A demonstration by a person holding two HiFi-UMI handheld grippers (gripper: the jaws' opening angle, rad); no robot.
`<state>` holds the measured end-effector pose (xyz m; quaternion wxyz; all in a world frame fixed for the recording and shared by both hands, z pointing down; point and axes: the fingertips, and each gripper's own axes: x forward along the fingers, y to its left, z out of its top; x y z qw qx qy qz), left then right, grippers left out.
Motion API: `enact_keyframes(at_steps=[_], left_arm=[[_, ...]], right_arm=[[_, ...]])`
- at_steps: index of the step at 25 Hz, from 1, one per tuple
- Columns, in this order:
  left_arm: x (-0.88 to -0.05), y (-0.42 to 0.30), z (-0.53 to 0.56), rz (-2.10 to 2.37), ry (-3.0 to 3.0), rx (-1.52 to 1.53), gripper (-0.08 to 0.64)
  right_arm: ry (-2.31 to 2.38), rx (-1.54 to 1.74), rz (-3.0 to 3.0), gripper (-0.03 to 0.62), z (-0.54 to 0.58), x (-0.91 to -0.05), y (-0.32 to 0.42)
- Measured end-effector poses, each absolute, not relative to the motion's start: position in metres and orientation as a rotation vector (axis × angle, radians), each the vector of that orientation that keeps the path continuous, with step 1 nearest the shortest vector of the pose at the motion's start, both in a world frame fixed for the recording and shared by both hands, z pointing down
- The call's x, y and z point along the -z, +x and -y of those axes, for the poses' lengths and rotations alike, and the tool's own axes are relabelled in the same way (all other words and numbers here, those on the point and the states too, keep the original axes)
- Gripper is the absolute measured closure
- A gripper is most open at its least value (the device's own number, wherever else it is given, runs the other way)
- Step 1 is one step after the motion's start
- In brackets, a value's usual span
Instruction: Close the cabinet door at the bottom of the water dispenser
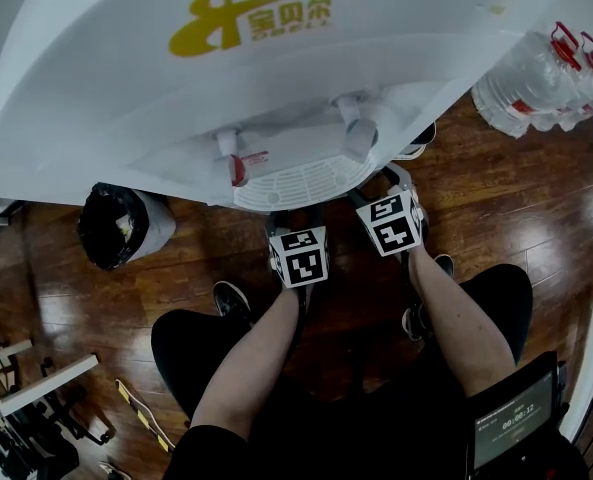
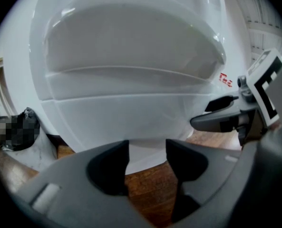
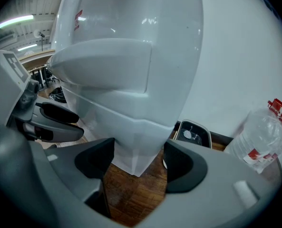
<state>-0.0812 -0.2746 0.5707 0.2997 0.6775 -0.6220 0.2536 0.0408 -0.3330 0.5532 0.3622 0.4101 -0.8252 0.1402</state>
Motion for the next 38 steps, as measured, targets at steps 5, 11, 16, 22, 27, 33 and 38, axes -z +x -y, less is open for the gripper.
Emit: enact_keyframes(at_steps=[5,11,16,22,27,33,38], left_arm=[[-0.573,-0.08,0.275,1.64,1.802,-0.663,0.302],[-0.573,-0.08,0.274,1.609,1.829,-0.711,0.305],[-0.566,-0.072,0.272,1.541,1.885,-0.716,0.272],[-0.511,-0.046,0.265,1.467,2.02,-0.644,0.31],[-0.448,-0.035,0.243,1.378,2.08,-0.478,0.332],[-0.379,-0.022,0.185,1.478,2.152,-0.337,0.367],[-0.344,-0.024,0.136,1.471,2.184,-0.167,0.371]], right_arm=[[1.05,-0.362,2.126,0.262,0.334,-0.554,0.041],[1.051,-0.398,2.088,0.263,0.333,-0.555,0.041],[1.096,-0.538,2.099,0.286,0.328,-0.551,0.047],[1.161,-0.62,2.158,0.348,0.313,-0.522,0.05],[1.133,-0.657,2.253,0.371,0.274,-0.483,0.042],[1.116,-0.706,2.464,0.39,0.212,-0.4,0.044],[1.177,-0.59,2.513,0.396,0.174,-0.366,0.045]])
